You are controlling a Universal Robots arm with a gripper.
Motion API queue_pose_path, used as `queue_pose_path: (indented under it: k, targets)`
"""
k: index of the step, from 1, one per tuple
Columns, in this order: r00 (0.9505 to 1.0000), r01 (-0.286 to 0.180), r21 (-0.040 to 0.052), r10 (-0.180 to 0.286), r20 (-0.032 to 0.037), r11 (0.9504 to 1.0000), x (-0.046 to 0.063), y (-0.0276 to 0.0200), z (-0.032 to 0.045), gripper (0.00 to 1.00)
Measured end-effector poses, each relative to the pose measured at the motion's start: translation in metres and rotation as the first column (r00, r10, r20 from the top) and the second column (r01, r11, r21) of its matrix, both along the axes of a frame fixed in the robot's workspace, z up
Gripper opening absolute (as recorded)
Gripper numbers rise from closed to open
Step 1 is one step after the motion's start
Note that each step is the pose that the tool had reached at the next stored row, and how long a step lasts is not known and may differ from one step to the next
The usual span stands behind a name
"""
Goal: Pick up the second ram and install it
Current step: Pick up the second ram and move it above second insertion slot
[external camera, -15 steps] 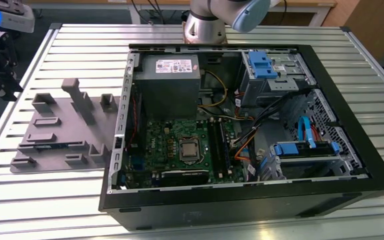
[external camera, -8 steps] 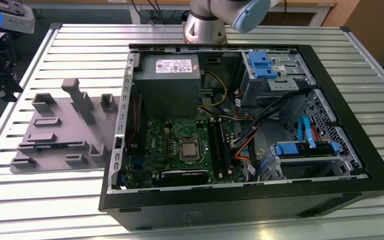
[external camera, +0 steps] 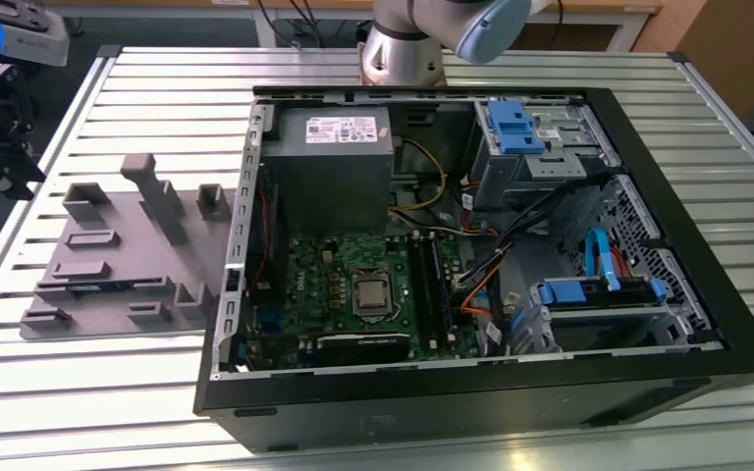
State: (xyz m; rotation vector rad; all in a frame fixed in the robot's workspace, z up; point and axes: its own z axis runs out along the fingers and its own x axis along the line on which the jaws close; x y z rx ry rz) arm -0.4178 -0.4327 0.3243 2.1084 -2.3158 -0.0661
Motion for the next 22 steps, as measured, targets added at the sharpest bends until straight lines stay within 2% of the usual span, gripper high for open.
queue_pose_path:
  k: [1, 22]
  targets:
    - [1.0, 0.0, 0.0, 0.0, 0.0, 1.0, 0.0, 0.0, -0.0035, 0.31]
    - [1.0, 0.0, 0.0, 0.0, 0.0001, 1.0, 0.0001, -0.0034, -0.0075, 0.31]
